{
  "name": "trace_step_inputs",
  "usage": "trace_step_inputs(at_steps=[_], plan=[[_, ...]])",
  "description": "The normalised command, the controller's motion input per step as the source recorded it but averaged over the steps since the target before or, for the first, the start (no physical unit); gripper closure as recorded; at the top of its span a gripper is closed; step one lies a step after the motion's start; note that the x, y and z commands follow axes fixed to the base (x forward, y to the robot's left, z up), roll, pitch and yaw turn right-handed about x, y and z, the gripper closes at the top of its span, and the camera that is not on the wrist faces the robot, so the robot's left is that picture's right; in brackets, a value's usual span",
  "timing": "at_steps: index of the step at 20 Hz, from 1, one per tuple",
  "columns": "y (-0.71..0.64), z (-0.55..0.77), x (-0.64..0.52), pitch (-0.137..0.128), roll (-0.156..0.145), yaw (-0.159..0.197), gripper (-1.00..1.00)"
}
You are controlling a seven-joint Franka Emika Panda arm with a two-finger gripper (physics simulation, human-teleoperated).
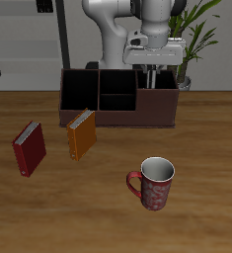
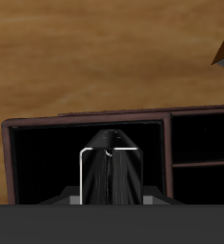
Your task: Place the striped book into the back desk caddy's right compartment
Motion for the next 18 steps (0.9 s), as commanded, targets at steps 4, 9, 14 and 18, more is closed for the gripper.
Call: trace_step_inputs(at_steps=[4, 9, 14, 18], plan=[[0.04, -0.24, 0.05, 0.042, 0.000, 0.006, 1.00], [0.00, -0.24, 0.06, 0.044, 0.001, 0.003, 1.00], [-0.01, -0.23, 0.07, 0.078, 0.052, -0.001, -1.00], [-0.11, -0.03, -0.03, 0.003, -0.041, 0.004, -1.00]])
